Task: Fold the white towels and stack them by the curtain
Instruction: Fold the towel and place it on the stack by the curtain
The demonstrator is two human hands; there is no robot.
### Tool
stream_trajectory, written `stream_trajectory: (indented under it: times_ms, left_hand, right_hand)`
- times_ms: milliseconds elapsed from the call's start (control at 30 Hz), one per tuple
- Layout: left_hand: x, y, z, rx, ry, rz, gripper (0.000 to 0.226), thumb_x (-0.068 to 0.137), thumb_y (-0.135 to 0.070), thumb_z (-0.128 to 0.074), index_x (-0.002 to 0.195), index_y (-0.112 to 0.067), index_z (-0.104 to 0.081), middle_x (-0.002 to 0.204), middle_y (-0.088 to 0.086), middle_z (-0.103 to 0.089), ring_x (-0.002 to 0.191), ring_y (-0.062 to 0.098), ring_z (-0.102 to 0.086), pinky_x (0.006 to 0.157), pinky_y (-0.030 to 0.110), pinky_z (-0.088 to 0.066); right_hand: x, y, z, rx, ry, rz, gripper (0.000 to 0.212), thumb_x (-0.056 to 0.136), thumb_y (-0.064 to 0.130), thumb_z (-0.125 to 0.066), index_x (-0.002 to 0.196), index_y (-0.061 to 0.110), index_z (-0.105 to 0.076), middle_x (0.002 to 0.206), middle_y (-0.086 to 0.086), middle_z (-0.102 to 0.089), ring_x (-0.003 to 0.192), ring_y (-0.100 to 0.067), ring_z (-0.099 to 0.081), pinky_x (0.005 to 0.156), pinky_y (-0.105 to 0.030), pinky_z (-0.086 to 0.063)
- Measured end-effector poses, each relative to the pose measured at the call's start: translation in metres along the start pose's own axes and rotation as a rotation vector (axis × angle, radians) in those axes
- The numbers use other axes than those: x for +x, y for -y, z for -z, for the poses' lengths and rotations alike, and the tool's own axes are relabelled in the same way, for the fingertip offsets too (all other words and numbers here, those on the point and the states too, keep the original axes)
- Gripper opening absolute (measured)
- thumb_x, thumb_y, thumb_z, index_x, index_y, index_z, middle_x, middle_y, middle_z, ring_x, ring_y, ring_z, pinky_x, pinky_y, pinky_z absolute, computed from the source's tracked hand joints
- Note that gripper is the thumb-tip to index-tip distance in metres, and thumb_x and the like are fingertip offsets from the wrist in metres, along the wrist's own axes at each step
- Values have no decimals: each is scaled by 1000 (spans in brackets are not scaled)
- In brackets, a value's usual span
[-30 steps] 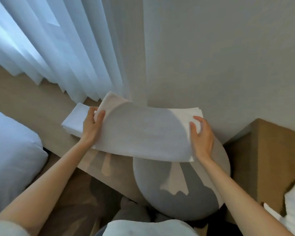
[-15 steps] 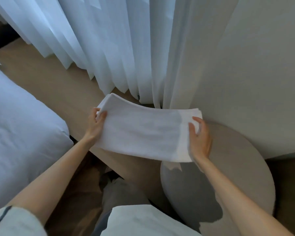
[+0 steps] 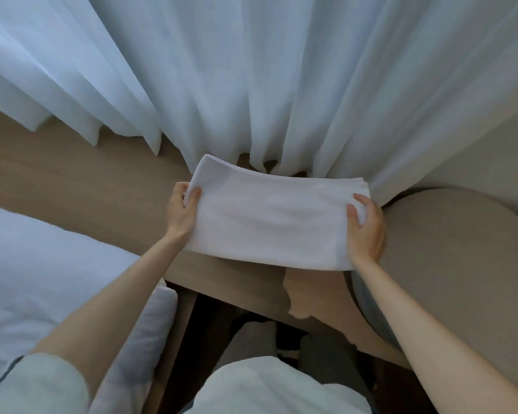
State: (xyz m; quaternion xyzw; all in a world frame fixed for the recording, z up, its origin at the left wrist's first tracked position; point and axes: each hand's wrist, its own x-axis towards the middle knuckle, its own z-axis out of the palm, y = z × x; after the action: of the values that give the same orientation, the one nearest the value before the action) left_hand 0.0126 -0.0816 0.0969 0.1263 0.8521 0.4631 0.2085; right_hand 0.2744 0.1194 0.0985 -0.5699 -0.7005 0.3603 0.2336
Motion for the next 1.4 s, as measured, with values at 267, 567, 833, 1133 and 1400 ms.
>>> stream_trajectory:
  times_ms: [267, 567, 833, 1133, 1400]
  left_hand:
    - [70, 37, 2, 12, 50, 38, 16, 97, -35, -50, 97, -19, -49, 80, -11, -49, 68, 0, -47, 58, 12, -37]
    - [129, 109, -47, 36, 91, 43, 18, 96, -36, -51, 99, -18, -51, 84, -9, -51, 72, 6, -49, 65, 22, -41]
    - [140, 182, -104, 80, 131, 74, 19, 97, -39, -48, 97, -20, -49, 84, -11, -52, 73, 6, -50, 62, 23, -39]
    - [138, 201, -116, 340, 36, 111, 21, 96, -45, -39, 95, -25, -47, 82, -7, -55, 80, 20, -52, 68, 33, -36]
    - [130, 195, -112, 402, 53, 117, 24, 98, -43, -35, 100, -22, -44, 92, 3, -57, 87, 28, -53, 70, 35, -36]
  right_hand:
    - [15, 3, -62, -37, -24, -22, 30, 96, 27, -53, 124, 18, -59, 124, -6, -57, 110, -23, -54, 85, -24, -36]
    - [44, -63, -134, -12, -35, -70, 31, 96, 30, -53, 125, 20, -59, 124, -4, -57, 112, -20, -52, 84, -22, -35]
    - [54, -147, -181, -41, -15, -125, 30, 97, 33, -51, 125, 25, -58, 129, -1, -57, 118, -21, -51, 94, -30, -41]
    - [47, -185, -197, -291, 85, -85, 38, 99, 39, -40, 136, 35, -40, 135, -4, -48, 112, -28, -53, 79, -30, -38]
    - [40, -181, -189, -400, 98, -26, 44, 102, 29, -37, 145, 28, -35, 129, -10, -46, 93, -29, -56, 69, -30, -42]
